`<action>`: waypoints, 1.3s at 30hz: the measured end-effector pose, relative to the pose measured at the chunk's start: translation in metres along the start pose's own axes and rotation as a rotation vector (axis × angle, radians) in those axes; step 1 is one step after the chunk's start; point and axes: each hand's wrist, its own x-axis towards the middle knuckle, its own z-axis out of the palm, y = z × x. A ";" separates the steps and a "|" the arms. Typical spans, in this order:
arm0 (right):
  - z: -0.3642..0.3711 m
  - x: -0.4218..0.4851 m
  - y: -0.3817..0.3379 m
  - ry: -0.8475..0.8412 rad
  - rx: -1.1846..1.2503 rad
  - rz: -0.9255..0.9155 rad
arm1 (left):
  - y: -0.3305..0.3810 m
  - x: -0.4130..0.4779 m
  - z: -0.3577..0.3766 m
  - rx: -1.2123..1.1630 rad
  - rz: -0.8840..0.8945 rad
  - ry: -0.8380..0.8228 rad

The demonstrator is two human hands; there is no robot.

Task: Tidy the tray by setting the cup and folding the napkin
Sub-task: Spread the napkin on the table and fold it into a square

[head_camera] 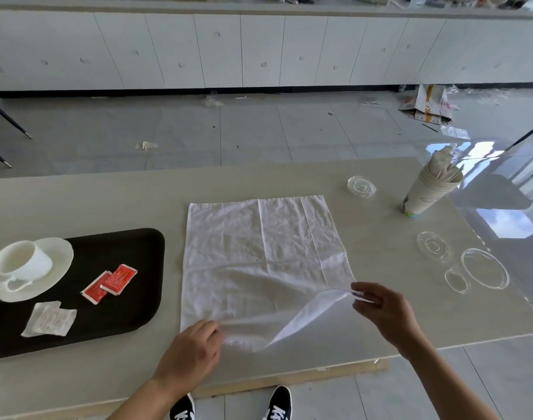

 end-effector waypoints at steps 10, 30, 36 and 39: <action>0.001 0.016 -0.005 0.116 -0.327 -0.012 | -0.017 0.021 -0.008 -0.050 -0.326 -0.097; -0.007 0.026 -0.004 0.186 -0.425 -0.042 | -0.055 0.035 -0.039 -0.821 -0.705 0.186; -0.004 0.052 -0.017 0.204 -0.368 -0.004 | -0.068 0.060 -0.046 -0.926 -0.749 0.272; -0.002 0.071 -0.028 0.200 -0.359 0.003 | -0.079 0.077 -0.050 -0.931 -0.745 0.303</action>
